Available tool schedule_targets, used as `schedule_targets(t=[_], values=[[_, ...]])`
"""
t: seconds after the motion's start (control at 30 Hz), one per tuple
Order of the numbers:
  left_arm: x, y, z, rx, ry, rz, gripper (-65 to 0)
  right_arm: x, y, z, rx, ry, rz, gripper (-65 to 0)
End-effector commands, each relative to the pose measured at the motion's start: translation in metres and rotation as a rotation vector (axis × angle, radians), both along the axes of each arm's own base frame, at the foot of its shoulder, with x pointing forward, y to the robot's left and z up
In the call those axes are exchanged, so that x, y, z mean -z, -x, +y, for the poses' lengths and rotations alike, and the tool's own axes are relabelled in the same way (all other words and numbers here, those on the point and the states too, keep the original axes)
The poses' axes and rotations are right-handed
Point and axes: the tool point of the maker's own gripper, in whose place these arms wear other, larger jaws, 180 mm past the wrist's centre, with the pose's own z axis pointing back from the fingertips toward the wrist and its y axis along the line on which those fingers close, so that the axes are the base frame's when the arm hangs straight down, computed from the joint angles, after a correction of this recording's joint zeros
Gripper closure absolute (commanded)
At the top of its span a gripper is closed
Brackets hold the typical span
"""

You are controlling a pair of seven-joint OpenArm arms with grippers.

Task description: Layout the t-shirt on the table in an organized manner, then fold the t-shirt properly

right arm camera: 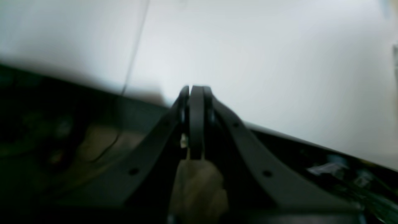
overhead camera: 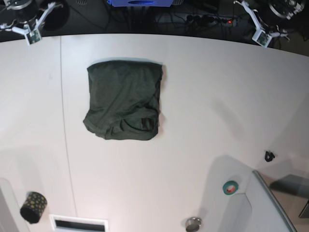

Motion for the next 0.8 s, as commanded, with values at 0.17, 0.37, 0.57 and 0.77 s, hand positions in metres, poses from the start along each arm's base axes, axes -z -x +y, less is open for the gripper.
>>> schedule_targets(t=[0.17, 0.37, 0.57, 0.77], values=[[0.052, 0.100, -0.011, -0.104, 0.142, 0.207, 0.0, 0.063, 0.101, 0.040, -0.164, -0.104, 0.333, -0.8], [0.133, 0.187, -0.027, -0.330, 0.336, 0.352, 0.0, 0.152, 0.194, 0.082, -0.172, -0.157, 0.668, -0.8], [0.179, 0.224, -0.048, -0.300, 0.373, 0.582, 0.0, 0.214, 0.251, 0.134, -0.034, -0.260, 0.873, -1.4], [0.197, 0.183, -0.051, -0.132, 0.270, 0.509, 0.0, 0.221, 0.199, 0.156, 0.094, -0.406, 0.605, -1.5]])
